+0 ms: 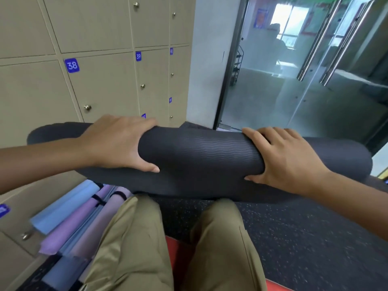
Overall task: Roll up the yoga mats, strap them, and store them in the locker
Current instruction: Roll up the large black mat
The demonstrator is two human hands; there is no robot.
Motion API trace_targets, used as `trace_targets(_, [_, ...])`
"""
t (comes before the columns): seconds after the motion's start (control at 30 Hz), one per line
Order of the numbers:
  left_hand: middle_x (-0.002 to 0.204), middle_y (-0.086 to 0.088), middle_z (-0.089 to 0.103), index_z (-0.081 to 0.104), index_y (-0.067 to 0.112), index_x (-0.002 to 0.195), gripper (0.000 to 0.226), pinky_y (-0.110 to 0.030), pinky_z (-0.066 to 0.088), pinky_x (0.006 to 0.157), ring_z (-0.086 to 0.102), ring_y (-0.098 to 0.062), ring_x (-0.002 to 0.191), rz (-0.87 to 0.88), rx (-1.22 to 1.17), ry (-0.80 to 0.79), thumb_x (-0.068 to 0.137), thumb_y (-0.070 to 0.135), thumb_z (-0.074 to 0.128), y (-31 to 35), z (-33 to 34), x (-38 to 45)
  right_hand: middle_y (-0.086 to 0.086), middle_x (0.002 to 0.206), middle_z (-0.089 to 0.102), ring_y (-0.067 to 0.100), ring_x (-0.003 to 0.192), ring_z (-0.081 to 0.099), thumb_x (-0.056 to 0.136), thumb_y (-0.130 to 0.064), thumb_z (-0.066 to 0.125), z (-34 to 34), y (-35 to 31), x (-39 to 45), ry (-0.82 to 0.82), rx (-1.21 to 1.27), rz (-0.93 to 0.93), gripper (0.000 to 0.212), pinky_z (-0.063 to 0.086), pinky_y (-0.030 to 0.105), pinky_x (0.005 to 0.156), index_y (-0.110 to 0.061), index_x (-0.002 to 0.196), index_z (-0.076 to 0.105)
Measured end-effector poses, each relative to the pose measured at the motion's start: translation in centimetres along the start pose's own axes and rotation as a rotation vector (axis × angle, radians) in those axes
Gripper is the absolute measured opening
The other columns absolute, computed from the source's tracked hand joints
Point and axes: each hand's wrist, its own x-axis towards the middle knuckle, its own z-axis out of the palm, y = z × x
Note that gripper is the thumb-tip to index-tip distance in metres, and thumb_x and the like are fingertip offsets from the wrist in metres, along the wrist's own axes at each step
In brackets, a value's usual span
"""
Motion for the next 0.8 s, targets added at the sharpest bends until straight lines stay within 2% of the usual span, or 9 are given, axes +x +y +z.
trace_targets(0.13, [0.094,0.025,0.060,0.046,0.045,0.113,0.078,-0.034,0.048,0.067,0.063,-0.012,0.086,-0.005,-0.013,-0.046,0.053,0.092,0.061,1.7,1.9,-4.2,0.013,0.122,0.062,0.037,0.104,0.062,0.064,-0.067,0.080,0.3,-2.8,-4.7,0.006,0.015,-0.022,0.106,0.049,0.049,0.089,-0.012,0.149,0.047])
trace_targets(0.23, [0.081,0.035,0.046,0.041,0.052,0.113,0.078,-0.031,0.040,0.065,0.055,-0.007,0.079,-0.005,-0.073,-0.114,0.050,0.090,0.066,3.0,3.8,-7.4,0.014,0.121,0.063,0.037,0.102,0.063,0.070,-0.066,0.072,1.2,-4.7,-7.9,-0.010,0.040,-0.047,0.098,0.051,0.050,0.088,-0.010,0.147,0.049])
trace_targets(0.3, [0.080,0.032,0.049,0.046,0.052,0.112,0.077,-0.024,0.035,0.063,0.057,-0.003,0.077,-0.003,-0.061,-0.153,0.049,0.091,0.064,3.8,5.2,-9.2,0.015,0.119,0.063,0.037,0.100,0.064,0.073,-0.068,0.063,2.0,-6.0,-9.9,-0.044,0.065,-0.056,0.095,0.052,0.050,0.085,-0.009,0.147,0.050])
trace_targets(0.37, [0.081,0.027,0.054,0.051,0.050,0.112,0.077,-0.017,0.028,0.059,0.049,0.001,0.069,0.005,-0.061,-0.165,0.048,0.091,0.063,4.4,6.8,-10.7,0.014,0.117,0.064,0.037,0.097,0.064,0.073,-0.066,0.066,2.9,-7.2,-11.7,-0.086,0.097,-0.055,0.094,0.052,0.050,0.082,-0.009,0.146,0.051])
trace_targets(0.43, [0.085,0.026,0.058,0.053,0.048,0.114,0.080,-0.021,0.031,0.062,0.051,0.000,0.073,0.020,-0.078,-0.177,0.048,0.092,0.063,4.9,8.3,-11.7,0.013,0.116,0.064,0.036,0.095,0.064,0.072,-0.066,0.070,3.7,-8.3,-13.2,-0.126,0.125,-0.056,0.095,0.052,0.048,0.080,-0.009,0.146,0.050])
trace_targets(0.5, [0.089,0.025,0.059,0.050,0.050,0.118,0.082,-0.023,0.034,0.069,0.058,0.000,0.083,0.027,-0.104,-0.260,0.049,0.093,0.061,5.2,9.5,-12.6,0.012,0.115,0.063,0.035,0.093,0.064,0.068,-0.068,0.072,4.6,-9.3,-14.6,-0.170,0.150,-0.065,0.101,0.052,0.047,0.079,-0.009,0.146,0.048])
trace_targets(0.6, [0.093,0.024,0.057,0.045,0.051,0.121,0.084,-0.021,0.043,0.073,0.058,0.003,0.088,0.022,-0.150,-0.377,0.050,0.093,0.061,5.6,10.7,-13.5,0.011,0.113,0.063,0.033,0.091,0.063,0.064,-0.073,0.073,5.4,-10.3,-15.9,-0.226,0.171,-0.085,0.108,0.053,0.045,0.077,-0.008,0.146,0.044])
trace_targets(0.8, [0.098,0.027,0.058,0.039,0.057,0.117,0.079,-0.025,0.049,0.079,0.059,0.005,0.089,0.001,-0.247,-0.488,0.050,0.093,0.063,5.3,11.4,-12.8,0.005,0.113,0.063,0.027,0.091,0.063,0.066,-0.092,0.056,5.8,-9.6,-14.8,-0.341,0.238,-0.122,0.117,0.054,0.041,0.079,-0.009,0.148,0.047])
